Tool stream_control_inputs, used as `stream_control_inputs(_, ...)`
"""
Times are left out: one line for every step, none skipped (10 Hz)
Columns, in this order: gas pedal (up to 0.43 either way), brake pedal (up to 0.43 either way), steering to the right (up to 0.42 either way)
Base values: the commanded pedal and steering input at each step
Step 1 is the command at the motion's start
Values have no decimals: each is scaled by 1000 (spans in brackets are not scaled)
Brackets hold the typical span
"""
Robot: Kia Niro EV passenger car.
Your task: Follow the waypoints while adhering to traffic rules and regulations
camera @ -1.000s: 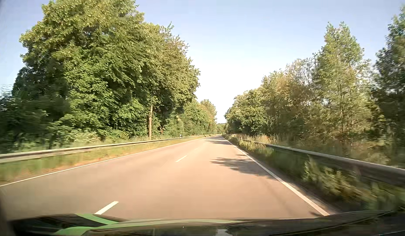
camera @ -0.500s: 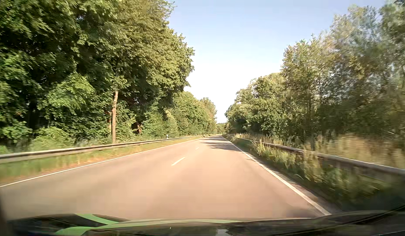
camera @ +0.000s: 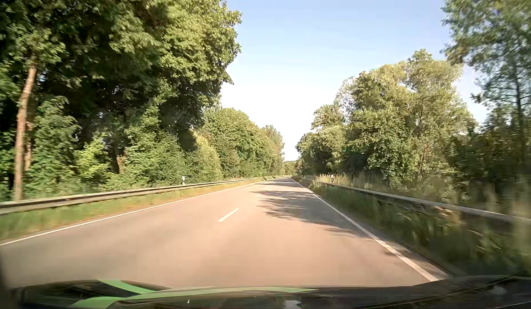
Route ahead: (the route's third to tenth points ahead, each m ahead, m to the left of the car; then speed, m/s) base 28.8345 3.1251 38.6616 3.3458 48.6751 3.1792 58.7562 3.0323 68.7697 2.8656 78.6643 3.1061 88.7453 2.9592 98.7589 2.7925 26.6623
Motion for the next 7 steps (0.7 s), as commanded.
stream_control_inputs(228, 0, -2)
stream_control_inputs(228, 0, -2)
stream_control_inputs(228, 0, -2)
stream_control_inputs(240, 0, -2)
stream_control_inputs(248, 0, -2)
stream_control_inputs(260, 0, -2)
stream_control_inputs(260, 0, -2)
